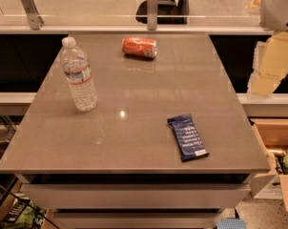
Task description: Place coke can upright
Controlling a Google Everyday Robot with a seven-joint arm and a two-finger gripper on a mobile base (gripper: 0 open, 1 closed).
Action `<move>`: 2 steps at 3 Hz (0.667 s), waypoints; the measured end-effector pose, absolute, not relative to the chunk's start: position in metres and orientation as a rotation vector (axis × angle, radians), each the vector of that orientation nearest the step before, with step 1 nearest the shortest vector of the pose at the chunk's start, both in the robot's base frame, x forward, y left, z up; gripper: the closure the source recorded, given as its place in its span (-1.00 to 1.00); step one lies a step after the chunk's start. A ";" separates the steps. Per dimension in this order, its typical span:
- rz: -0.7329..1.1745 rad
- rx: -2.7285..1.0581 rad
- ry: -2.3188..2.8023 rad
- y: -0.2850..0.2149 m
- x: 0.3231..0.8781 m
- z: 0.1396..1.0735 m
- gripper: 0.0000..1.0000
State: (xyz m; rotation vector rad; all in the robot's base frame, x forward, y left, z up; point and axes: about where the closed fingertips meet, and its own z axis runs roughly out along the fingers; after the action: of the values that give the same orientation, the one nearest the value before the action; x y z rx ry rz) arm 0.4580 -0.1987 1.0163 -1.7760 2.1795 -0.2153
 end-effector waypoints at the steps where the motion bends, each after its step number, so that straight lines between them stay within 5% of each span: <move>1: -0.259 -1.818 2.176 -0.179 0.479 1.033 -1.00; 2: -0.274 -1.838 2.152 -0.158 0.496 1.042 -1.00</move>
Offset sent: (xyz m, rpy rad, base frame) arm 0.0362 0.0539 0.0230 -0.1052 0.0937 0.0512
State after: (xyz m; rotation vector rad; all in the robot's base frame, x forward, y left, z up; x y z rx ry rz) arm 0.4961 -0.1576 1.0419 -1.8384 2.1522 -0.2742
